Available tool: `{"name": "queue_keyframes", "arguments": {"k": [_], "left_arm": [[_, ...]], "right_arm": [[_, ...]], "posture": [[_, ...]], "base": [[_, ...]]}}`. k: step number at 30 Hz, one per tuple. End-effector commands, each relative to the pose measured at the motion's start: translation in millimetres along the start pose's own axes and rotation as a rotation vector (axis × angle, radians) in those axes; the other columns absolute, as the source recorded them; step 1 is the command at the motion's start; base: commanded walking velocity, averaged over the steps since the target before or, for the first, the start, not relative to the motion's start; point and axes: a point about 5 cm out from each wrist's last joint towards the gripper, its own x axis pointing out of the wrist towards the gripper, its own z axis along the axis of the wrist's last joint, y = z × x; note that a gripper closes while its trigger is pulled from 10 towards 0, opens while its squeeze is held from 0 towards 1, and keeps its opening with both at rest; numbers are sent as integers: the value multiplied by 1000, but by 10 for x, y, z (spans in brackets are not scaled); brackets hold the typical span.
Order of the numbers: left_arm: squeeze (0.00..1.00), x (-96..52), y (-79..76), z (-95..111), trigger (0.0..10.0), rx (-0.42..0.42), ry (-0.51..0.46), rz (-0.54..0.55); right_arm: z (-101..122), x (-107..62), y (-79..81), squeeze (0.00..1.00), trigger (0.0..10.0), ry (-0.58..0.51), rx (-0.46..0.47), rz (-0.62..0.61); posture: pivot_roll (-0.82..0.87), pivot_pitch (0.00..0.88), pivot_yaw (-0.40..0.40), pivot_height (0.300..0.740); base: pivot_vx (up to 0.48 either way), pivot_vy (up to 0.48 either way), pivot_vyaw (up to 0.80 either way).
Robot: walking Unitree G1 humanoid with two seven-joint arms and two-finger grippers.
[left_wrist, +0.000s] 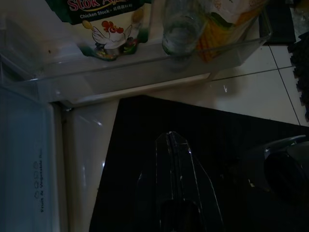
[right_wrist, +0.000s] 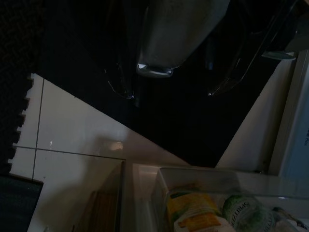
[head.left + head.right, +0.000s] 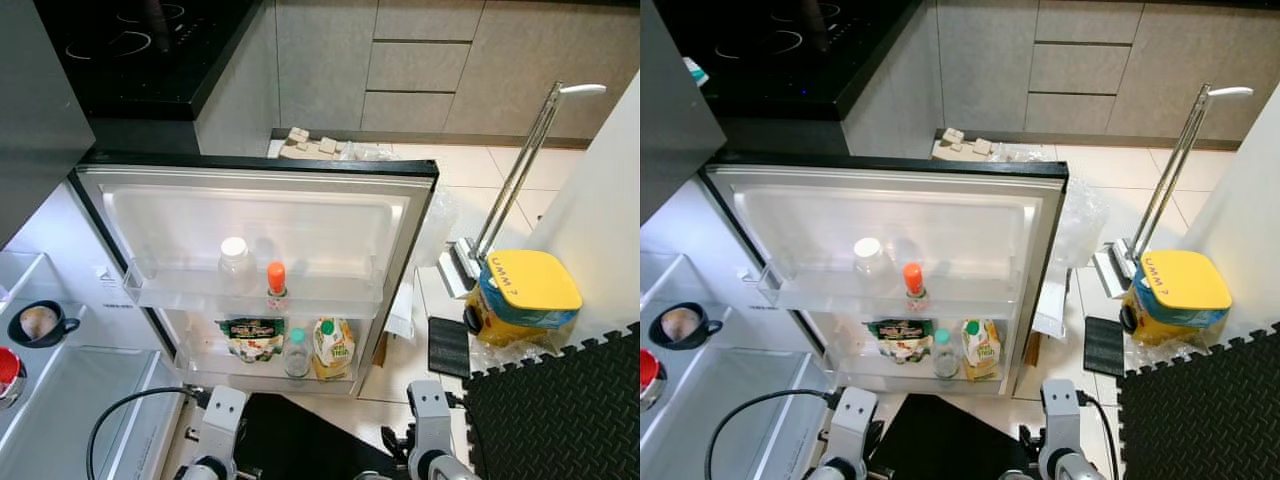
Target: Restocking fridge
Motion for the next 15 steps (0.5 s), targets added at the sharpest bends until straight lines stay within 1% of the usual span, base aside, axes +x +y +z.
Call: {"name": "queue_keyframes", "arguments": {"k": [1,15], "left_arm": [[0,-26,9,-56,10000,-10,21,5],[0,-34,14,-69,10000,-10,26,3]], "right_arm": [[-70,-20,-7,0,10000,26,6,-3],[-71,-22,-8,0,10000,27,4,0]], "posture": [[-119,93,1,740],[-120,90,0,740]], "base": [[-307,0,0],[-310,0,0]]}}
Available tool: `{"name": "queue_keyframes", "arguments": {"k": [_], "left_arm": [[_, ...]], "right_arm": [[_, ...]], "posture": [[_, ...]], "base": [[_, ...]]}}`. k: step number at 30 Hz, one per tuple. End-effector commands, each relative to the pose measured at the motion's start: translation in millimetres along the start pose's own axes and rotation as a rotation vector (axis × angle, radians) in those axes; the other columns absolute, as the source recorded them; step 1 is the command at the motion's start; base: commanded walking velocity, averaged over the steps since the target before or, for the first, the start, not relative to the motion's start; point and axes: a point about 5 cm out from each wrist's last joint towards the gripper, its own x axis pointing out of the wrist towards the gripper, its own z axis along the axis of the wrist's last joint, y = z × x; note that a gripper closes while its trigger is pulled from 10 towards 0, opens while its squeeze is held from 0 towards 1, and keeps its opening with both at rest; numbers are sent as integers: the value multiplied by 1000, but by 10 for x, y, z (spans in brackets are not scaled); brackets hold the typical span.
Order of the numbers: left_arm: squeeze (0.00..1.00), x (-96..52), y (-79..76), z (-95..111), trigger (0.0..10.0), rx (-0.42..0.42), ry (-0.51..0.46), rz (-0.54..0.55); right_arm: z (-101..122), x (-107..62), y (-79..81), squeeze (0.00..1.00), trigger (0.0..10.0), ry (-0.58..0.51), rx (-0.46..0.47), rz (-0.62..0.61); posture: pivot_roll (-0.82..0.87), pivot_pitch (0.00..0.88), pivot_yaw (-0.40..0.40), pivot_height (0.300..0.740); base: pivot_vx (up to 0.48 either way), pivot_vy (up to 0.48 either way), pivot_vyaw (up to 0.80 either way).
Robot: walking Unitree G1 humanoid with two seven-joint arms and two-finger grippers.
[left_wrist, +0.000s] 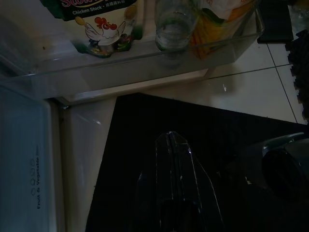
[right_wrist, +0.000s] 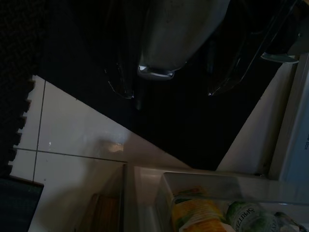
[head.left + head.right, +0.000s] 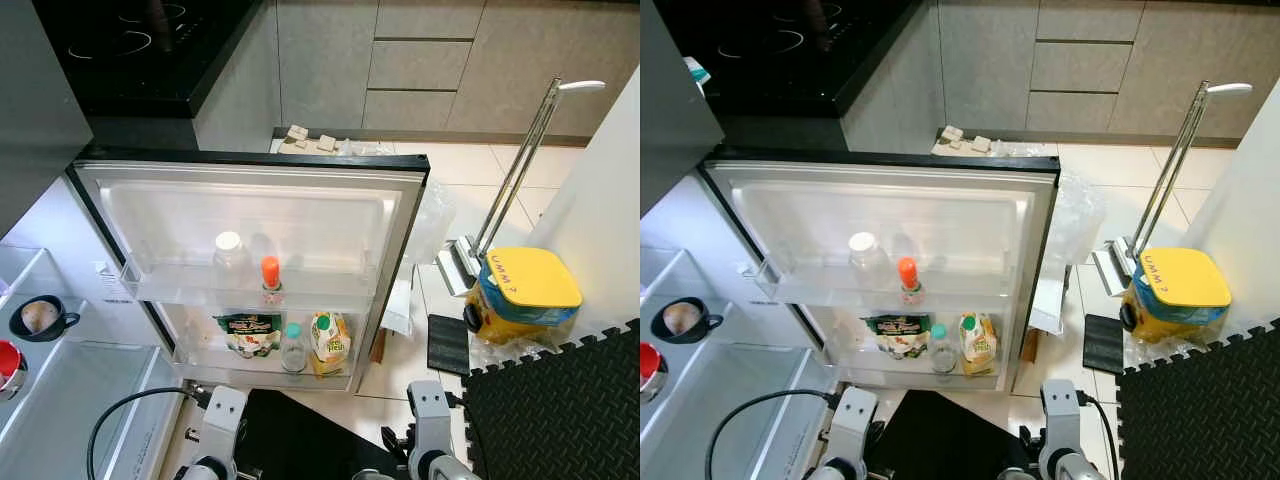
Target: Restocking fridge
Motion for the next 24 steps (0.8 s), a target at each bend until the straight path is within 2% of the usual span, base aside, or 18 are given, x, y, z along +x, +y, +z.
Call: {"name": "queue_keyframes", "arguments": {"k": [1,18,24], "left_arm": [[0,-34,15,-67,10000,-10,24,6],[0,-37,17,-75,10000,-9,30,8],[0,-36,33,-101,10000,4,61,27]], "right_arm": [[-72,-22,-6,0,10000,26,6,0],[-82,-26,-7,0,10000,28,6,0],[-85,-26,-8,0,10000,30,7,-1]], "posture": [[-120,90,0,740],[-118,97,1,740],[-118,99,2,740]], "base": [[-311,0,0],[-400,0,0],[0,0,0]]}}
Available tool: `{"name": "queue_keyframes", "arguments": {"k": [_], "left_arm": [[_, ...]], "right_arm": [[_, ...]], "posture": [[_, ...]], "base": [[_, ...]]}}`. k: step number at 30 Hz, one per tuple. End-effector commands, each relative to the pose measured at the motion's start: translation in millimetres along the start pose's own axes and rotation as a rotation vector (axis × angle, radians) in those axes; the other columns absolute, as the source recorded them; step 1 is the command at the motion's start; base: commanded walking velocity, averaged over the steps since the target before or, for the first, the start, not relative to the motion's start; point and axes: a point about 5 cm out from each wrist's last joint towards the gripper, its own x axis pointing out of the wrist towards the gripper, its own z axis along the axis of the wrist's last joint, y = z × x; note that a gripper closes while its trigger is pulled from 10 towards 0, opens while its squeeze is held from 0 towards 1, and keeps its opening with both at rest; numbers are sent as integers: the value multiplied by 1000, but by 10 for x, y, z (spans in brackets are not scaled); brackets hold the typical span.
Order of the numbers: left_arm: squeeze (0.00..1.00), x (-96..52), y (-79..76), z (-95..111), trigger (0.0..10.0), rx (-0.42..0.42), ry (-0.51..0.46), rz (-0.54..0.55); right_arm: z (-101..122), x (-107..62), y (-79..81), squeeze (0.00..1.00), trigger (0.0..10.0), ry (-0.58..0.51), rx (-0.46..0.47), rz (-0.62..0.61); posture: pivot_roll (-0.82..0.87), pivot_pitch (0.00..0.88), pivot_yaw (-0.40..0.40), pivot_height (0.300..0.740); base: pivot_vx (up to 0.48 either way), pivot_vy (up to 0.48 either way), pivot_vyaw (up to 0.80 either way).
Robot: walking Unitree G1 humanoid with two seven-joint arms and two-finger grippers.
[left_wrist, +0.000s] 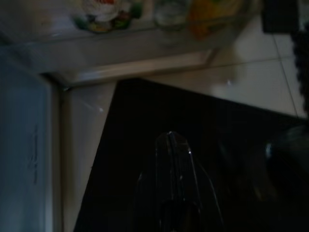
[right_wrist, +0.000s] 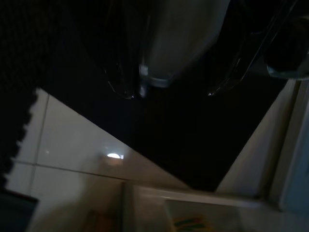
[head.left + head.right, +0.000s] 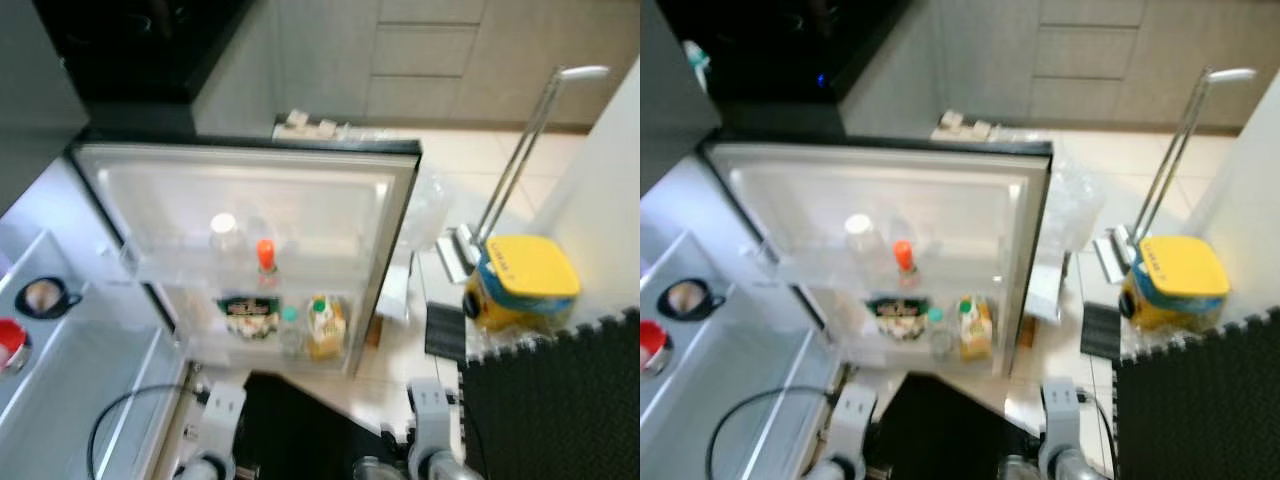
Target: Restocking fridge
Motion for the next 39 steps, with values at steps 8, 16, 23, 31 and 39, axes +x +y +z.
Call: {"name": "queue_keyframes", "arguments": {"k": [8,16,23,31,39], "left_arm": [[0,-35,21,-73,10000,0,29,5],[0,-38,17,-80,10000,-5,32,6],[0,-35,24,-72,10000,-1,29,12],[0,-17,80,-57,10000,7,50,66],[0,-40,223,-7,10000,-74,-5,168]], "right_arm": [[-75,-21,11,0,10000,22,11,3],[-71,-18,11,0,10000,23,10,4],[-64,-14,17,0,10000,21,12,4],[-29,-1,36,0,10000,9,-5,8],[47,20,40,0,10000,-11,-46,21]], "posture": [[-118,101,2,740],[-116,102,1,740],[-111,109,0,740],[-110,105,-6,740],[-119,113,-16,740]], "base": [[0,0,0],[0,0,0],[0,0,0],[0,0,0],[0,0,0]]}}
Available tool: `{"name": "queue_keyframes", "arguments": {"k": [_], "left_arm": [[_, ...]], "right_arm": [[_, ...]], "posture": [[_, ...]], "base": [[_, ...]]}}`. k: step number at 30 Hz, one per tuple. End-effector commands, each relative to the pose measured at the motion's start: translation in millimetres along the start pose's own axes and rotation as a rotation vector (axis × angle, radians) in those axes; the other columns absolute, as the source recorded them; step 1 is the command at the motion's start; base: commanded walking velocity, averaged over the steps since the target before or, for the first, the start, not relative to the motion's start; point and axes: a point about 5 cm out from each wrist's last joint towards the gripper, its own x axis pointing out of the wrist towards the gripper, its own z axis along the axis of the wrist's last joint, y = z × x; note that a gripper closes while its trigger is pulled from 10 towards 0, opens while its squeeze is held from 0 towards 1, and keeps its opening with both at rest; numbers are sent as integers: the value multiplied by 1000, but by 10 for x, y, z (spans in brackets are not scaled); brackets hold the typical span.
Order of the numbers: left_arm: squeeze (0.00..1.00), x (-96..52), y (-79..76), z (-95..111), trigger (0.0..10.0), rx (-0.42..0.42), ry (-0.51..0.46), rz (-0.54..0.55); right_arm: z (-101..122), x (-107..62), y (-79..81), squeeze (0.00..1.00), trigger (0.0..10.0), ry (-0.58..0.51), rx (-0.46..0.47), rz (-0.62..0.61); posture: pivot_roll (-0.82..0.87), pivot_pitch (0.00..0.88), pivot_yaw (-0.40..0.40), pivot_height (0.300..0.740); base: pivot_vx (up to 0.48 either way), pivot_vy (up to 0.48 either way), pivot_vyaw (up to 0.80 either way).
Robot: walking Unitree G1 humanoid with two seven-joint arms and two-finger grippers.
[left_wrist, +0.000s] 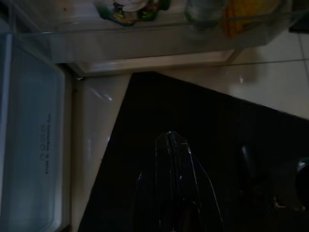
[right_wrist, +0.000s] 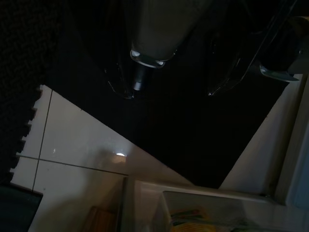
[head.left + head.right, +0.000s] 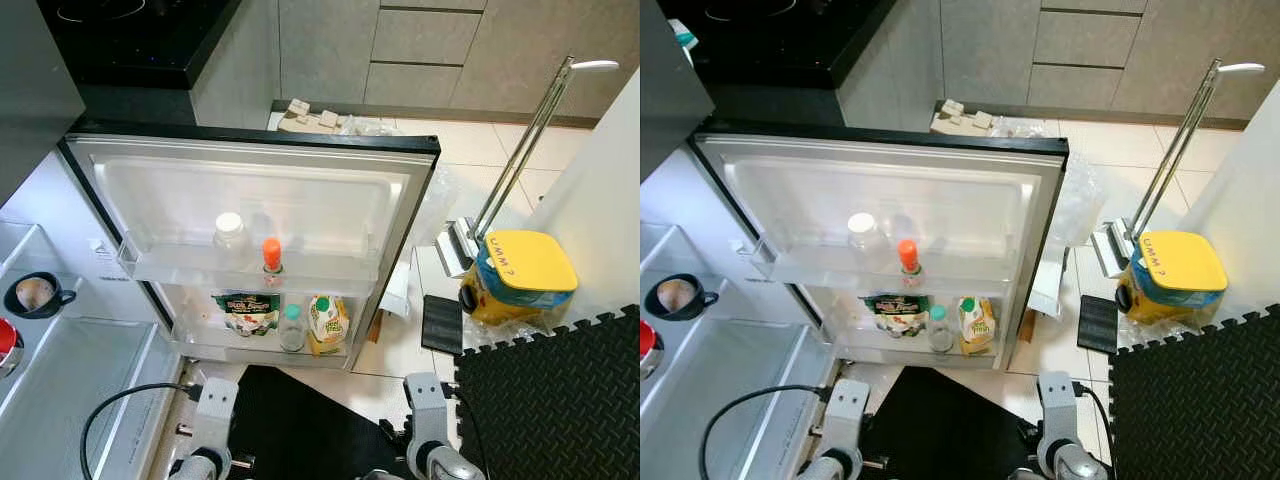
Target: Restocking fridge
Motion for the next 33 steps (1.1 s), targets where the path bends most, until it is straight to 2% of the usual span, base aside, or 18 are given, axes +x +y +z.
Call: {"name": "queue_keyframes", "arguments": {"k": [1,8,10,18,25,33], "left_arm": [[0,-52,119,-52,10000,-18,-3,48],[0,-48,100,-49,10000,-5,-2,39],[0,-20,105,10,10000,-8,-21,51],[0,49,168,153,10000,-19,-48,63],[0,62,167,179,10000,-20,-52,57],[0,37,95,82,10000,-22,-14,11]], "right_arm": [[1,-4,-15,0,10000,-4,10,-5],[24,-8,-28,0,10000,-24,-21,6],[84,3,-13,0,10000,-60,-29,14],[238,61,-18,0,10000,-67,-42,12],[305,73,-38,0,10000,-85,-57,11],[199,57,-52,0,10000,-34,-38,-13]], "posture": [[-119,115,-17,740],[-116,99,-24,740],[-110,69,-35,740],[-108,26,-47,740],[-107,9,-42,740],[-117,3,-27,740]], "base": [[0,0,0],[0,0,0],[0,0,0],[0,0,0],[0,0,0],[0,0,0]]}}
